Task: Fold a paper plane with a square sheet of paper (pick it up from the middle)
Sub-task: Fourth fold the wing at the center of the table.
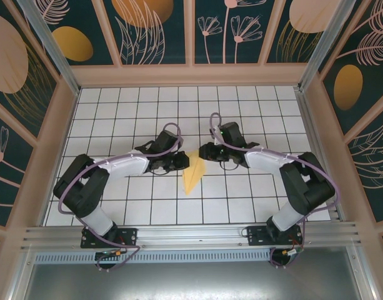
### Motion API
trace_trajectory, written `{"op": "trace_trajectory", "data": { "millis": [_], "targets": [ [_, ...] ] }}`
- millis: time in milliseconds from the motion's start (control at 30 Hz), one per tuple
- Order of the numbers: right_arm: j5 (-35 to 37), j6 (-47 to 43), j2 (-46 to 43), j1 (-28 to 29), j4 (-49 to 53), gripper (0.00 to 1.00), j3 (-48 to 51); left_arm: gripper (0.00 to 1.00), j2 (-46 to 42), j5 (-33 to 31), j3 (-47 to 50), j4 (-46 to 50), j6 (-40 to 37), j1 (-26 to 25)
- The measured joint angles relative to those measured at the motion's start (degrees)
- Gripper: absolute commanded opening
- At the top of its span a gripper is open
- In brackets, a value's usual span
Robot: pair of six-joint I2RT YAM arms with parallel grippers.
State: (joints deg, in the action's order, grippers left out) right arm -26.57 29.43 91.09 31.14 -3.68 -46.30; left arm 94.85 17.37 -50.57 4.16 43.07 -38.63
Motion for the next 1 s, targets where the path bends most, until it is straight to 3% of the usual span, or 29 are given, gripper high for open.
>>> {"op": "trace_trajectory", "data": {
  "millis": [133, 500, 1000],
  "targets": [
    [1.0, 4.0, 0.9, -1.4, 0.5, 0.28, 2.2, 0.15, 1.4, -1.6, -1.3, 1.0, -0.4, 0.0],
    [1.2, 12.8, 4.4, 1.5, -0.5, 0.29, 3.7, 0.15, 5.1, -3.1, -1.9, 2.4, -1.1, 0.0],
    [2.8, 16.2, 5.4, 3.2, -0.5, 0.31, 4.1, 0.15, 7.1, -2.8, -1.9, 2.3, -1.1, 0.0]
  ]
}}
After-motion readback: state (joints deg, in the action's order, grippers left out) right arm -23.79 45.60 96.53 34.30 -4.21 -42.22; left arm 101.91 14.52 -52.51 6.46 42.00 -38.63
